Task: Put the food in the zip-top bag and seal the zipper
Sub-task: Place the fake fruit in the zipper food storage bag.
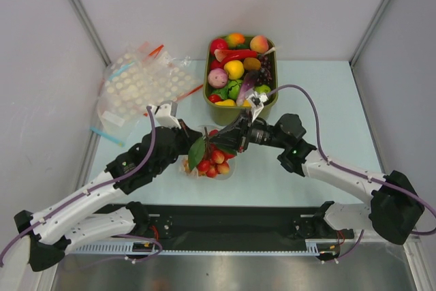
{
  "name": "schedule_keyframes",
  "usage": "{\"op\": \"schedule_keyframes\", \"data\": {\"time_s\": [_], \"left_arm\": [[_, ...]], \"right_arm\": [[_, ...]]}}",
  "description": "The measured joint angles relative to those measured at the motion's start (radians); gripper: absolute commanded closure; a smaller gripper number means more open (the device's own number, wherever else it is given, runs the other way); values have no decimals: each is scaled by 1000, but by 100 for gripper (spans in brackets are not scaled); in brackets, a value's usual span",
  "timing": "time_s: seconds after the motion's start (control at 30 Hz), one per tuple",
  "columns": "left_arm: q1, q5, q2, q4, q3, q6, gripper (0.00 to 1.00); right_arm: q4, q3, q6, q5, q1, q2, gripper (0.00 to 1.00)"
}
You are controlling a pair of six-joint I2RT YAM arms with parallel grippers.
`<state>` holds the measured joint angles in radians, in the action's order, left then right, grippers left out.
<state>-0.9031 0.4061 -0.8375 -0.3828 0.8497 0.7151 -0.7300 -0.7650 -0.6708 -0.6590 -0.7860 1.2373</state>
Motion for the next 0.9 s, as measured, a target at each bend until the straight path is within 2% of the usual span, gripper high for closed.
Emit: {"op": "schedule_keyframes", "data": {"time_s": [0.2, 0.37, 0.63, 0.9], "left_arm": [[20, -3, 0, -1, 0, 1, 100], [32, -26, 0, -5, -1, 2, 100], [36, -81, 6, -5, -3, 3, 99], [40, -96, 16, -1, -3, 3, 100]], "right_arm": [[20, 37, 150, 106, -92, -12, 100], [-46, 131, 227, 212, -158, -9, 100], [-90, 137, 261, 301, -162, 49, 100], [-60, 138, 249, 531, -181, 51, 100]]}}
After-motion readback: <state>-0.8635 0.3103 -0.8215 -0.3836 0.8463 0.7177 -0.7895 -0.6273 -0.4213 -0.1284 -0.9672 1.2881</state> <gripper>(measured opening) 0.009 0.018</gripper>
